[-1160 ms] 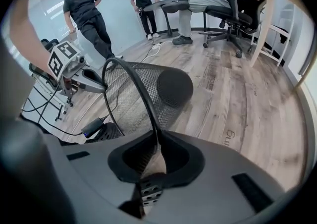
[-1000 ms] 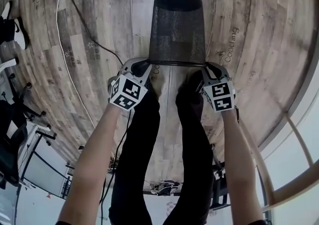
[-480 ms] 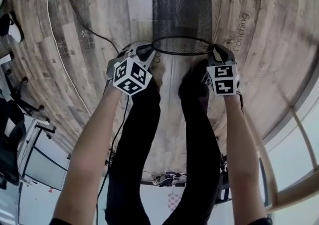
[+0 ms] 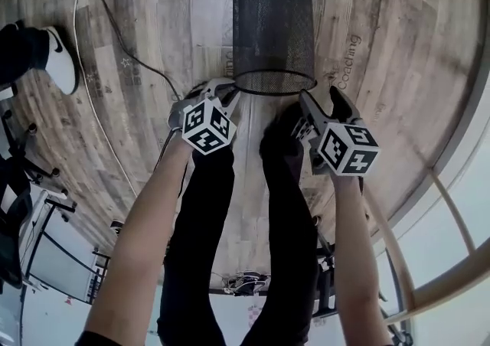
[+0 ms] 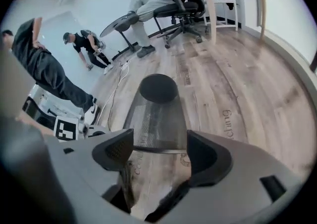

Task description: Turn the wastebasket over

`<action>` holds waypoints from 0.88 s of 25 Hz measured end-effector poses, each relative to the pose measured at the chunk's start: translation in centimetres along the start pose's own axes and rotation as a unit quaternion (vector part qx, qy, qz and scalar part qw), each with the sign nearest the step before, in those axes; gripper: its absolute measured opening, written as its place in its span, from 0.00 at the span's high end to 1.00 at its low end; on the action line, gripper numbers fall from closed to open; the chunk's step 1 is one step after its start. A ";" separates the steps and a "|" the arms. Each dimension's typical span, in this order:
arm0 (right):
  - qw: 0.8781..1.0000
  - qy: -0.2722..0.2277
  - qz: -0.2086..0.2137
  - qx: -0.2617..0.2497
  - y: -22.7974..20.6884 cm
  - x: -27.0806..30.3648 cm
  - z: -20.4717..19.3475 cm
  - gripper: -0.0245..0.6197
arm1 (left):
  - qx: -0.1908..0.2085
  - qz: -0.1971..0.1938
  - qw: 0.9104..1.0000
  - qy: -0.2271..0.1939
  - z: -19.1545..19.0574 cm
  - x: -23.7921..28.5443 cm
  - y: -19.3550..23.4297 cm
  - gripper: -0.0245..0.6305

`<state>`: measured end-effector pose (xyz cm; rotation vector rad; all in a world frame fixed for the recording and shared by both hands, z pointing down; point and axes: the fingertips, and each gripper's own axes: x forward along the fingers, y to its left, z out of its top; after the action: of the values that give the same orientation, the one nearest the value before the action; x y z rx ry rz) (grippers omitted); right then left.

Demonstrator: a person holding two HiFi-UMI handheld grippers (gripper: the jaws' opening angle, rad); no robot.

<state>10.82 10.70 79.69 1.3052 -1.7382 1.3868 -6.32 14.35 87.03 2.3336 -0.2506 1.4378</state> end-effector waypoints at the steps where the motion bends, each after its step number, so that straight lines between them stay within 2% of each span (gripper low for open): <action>1: 1.000 0.007 0.006 -0.011 1.2 0.6 0.5 0.45 | -0.002 -0.003 1.000 -0.001 0.2 0.1 -0.1 0.87; 4: 0.997 0.047 0.005 -0.053 3.7 3.1 0.4 0.43 | -0.006 -0.007 1.000 -0.003 0.6 0.3 -0.4 0.87; 7: 0.993 0.081 -0.025 -0.080 4.0 4.7 -0.7 0.42 | -0.008 -0.010 1.000 -0.012 1.1 0.3 -0.7 0.86; 9: 0.992 0.080 -0.040 -0.091 3.7 4.9 -0.8 0.42 | -0.007 -0.014 1.000 -0.018 1.3 0.3 -0.7 0.86; 16: 0.993 0.081 -0.030 -0.083 3.0 4.9 -0.9 0.42 | 0.007 -0.045 0.999 -0.018 1.7 -0.9 -0.5 0.85; 20: 0.993 0.087 -0.027 -0.081 2.8 4.9 -0.9 0.41 | 0.011 -0.037 0.999 -0.038 3.7 -3.0 4.0 0.83; 22: 0.993 0.086 -0.026 -0.081 2.9 4.9 -0.9 0.41 | 0.007 -0.033 0.998 -0.051 5.6 -3.5 7.8 0.74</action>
<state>6.20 9.87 83.07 1.1017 -1.6519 1.2613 -6.06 4.73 83.49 2.4066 -0.1907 1.2966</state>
